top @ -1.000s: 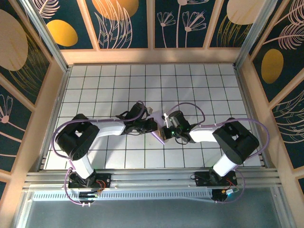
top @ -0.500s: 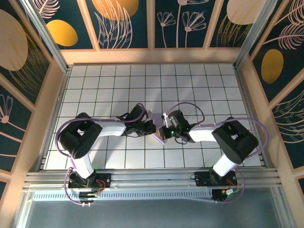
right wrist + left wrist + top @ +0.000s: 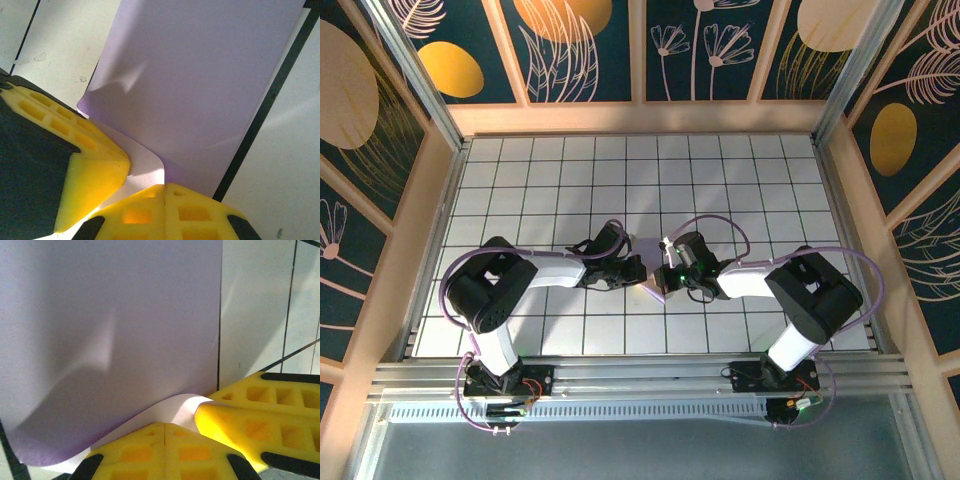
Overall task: Fold a paper plane with a square sheet of paper (fold left side to right side)
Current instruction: Third fold the triangle at the center of the table.
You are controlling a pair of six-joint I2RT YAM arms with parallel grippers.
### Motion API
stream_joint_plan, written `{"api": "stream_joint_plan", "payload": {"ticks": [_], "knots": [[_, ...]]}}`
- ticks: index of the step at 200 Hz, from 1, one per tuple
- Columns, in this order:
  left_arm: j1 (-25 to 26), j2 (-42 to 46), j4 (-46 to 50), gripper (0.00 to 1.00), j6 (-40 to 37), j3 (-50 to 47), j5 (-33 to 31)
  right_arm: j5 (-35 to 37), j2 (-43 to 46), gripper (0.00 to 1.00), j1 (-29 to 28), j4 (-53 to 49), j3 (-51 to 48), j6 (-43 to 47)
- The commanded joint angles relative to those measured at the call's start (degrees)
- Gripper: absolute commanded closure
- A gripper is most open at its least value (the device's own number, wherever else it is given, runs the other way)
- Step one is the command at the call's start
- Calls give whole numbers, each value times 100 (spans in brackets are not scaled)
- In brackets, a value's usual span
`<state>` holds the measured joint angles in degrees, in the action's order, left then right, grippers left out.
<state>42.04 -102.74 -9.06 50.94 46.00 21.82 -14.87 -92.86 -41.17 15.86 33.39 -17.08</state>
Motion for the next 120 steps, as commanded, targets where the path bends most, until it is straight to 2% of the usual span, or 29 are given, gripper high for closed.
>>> {"api": "stream_joint_plan", "payload": {"ticks": [1, 63, 120], "knots": [[37, -159, 1, 96, 63, -46, -168, 143, -286, 100, 32, -657, -89, -28], [40, -311, 289, 97, 77, -98, -376, 80, 39, 100, 93, -740, 63, -102], [41, -344, 335, 98, 105, -211, -425, -225, 693, 78, 400, -996, 271, -247]]}}
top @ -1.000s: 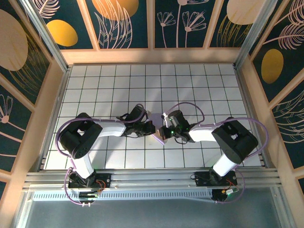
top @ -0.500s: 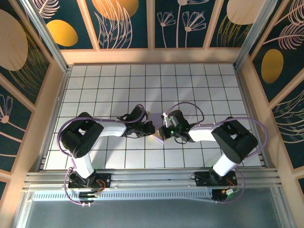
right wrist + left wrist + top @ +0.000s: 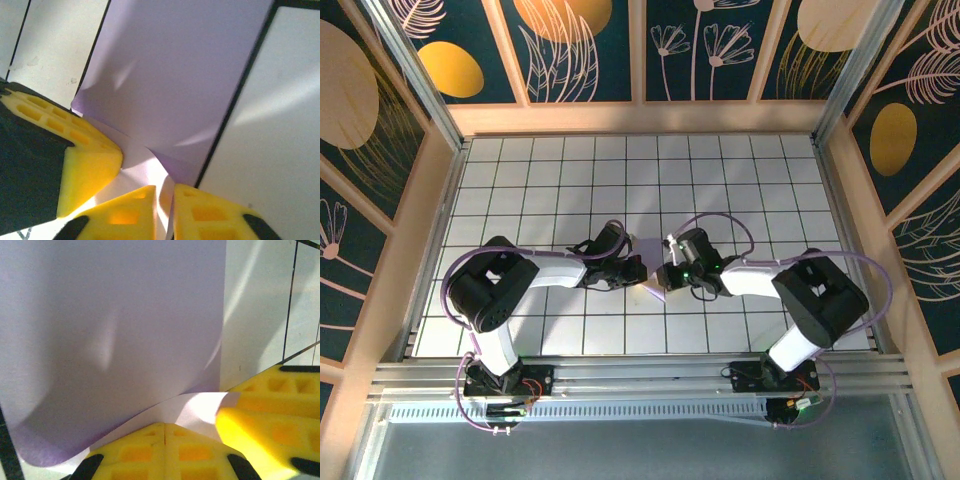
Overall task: Fold a paper plane with a square sheet of paper (fold left side to right side)
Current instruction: Third fold the triangle at the center of the table.
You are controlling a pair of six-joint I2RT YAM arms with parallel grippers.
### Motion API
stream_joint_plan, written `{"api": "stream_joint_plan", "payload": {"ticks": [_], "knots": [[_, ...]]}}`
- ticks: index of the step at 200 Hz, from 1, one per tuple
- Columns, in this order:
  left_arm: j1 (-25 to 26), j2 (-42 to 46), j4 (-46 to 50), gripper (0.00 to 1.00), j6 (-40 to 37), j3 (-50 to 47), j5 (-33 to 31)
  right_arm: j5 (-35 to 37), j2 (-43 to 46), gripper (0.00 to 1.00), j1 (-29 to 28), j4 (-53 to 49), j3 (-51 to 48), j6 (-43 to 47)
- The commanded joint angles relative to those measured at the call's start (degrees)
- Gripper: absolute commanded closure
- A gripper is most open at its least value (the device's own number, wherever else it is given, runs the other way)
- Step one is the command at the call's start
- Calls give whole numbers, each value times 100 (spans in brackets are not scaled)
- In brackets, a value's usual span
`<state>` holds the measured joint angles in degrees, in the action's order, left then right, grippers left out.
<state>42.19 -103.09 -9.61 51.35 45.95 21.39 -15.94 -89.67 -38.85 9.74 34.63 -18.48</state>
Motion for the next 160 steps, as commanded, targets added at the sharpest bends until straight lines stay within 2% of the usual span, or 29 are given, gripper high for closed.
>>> {"api": "stream_joint_plan", "payload": {"ticks": [1, 19, 36, 87, 104, 160], "knots": [[26, -309, 389, 98, 61, -204, -381, -123, 394, 78, 181, -393, 143, -109], [26, -303, 389, 98, 61, -207, -381, -181, 678, 72, 268, -602, 105, -145], [19, -291, 402, 98, 57, -192, -381, -397, 930, 71, 292, -847, 63, -231], [26, -273, 449, 98, 37, -155, -390, -1844, 1140, 100, 273, -1055, -216, -938], [26, -281, 449, 98, 42, -135, -398, -2083, 989, 100, 207, -858, -310, -1093], [24, -276, 460, 98, 46, -113, -398, -2058, 495, 100, 59, -669, -264, -1105]]}}
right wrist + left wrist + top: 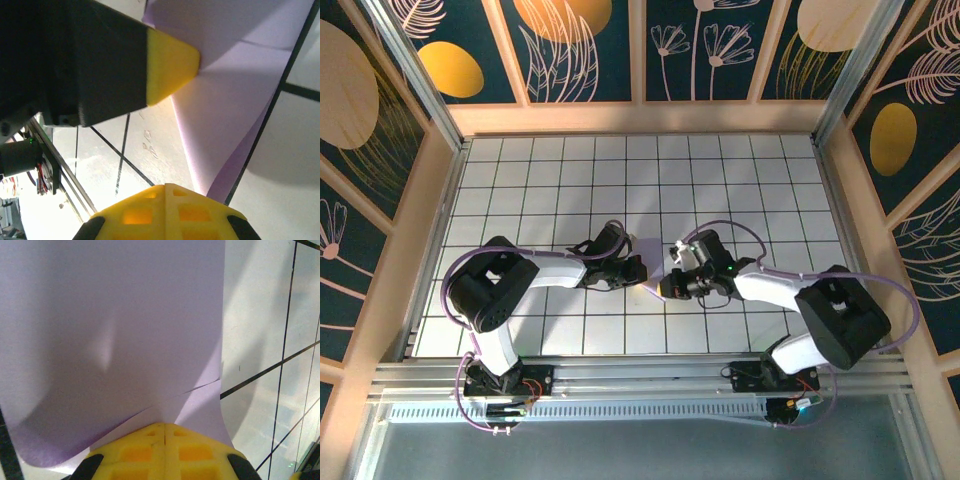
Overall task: Fold a paper plane with a square sheet of paper (fold left side to right side)
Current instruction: Third fold the triangle at the center of the table.
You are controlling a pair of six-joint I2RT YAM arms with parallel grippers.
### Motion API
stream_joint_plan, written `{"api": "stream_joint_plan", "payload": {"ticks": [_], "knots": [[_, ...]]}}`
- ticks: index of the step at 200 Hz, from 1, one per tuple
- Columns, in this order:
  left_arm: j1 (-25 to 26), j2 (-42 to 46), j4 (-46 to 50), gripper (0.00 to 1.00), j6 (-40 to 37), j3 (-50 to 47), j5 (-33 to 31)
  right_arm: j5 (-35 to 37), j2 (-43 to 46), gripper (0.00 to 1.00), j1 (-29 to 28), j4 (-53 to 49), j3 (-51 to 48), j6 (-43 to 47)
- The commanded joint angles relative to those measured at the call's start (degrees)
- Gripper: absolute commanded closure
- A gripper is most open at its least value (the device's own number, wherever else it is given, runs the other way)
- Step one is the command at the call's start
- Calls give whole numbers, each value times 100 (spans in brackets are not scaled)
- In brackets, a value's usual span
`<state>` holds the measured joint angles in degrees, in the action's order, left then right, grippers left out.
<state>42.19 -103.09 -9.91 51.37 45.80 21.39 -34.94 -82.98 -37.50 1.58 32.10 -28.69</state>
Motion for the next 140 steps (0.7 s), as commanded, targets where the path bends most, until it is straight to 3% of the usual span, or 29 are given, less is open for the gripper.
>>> {"api": "stream_joint_plan", "payload": {"ticks": [1, 140], "knots": [[25, -279, 490, 98, 42, -98, -398, -156, -179, 100, -79, 143, -6, -84], [23, -274, 569, 98, 4, -68, -407, -55, -600, 100, -140, 321, -159, -153]]}}
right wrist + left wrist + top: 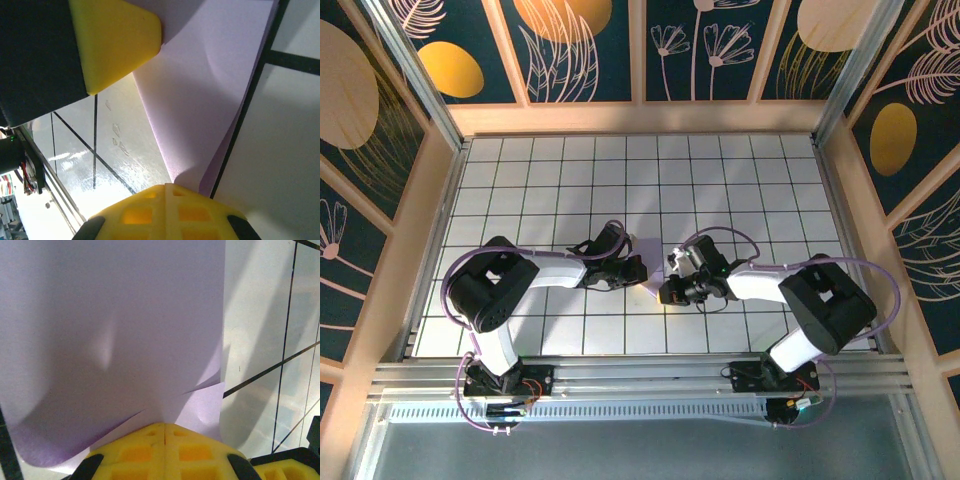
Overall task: Fold a paper plane with a square sheet of paper (fold left side to right side)
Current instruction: Third fold the triangle at the center of the table.
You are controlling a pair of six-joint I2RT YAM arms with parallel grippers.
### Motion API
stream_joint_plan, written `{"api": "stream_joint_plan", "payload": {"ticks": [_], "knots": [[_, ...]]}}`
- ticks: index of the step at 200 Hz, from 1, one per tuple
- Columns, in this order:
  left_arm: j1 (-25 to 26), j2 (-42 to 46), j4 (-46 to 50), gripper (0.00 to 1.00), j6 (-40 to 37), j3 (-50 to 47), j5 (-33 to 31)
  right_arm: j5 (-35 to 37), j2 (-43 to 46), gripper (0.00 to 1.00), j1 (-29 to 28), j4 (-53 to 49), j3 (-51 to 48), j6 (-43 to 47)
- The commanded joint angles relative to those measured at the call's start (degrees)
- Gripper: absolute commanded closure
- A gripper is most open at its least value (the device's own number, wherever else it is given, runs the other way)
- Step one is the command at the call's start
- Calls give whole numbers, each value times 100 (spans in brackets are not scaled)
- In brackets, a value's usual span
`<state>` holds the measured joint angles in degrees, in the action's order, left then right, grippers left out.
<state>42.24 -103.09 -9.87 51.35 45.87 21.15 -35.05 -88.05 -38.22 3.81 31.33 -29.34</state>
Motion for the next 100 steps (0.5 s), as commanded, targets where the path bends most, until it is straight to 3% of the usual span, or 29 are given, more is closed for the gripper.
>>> {"api": "stream_joint_plan", "payload": {"ticks": [1, 100], "knots": [[20, -274, 565, 98, 6, -72, -383, -45, -91, 100, -65, 96, -87, -88], [21, -291, 600, 98, 6, -51, -407, -24, -217, 100, -111, 71, -153, -103]]}}
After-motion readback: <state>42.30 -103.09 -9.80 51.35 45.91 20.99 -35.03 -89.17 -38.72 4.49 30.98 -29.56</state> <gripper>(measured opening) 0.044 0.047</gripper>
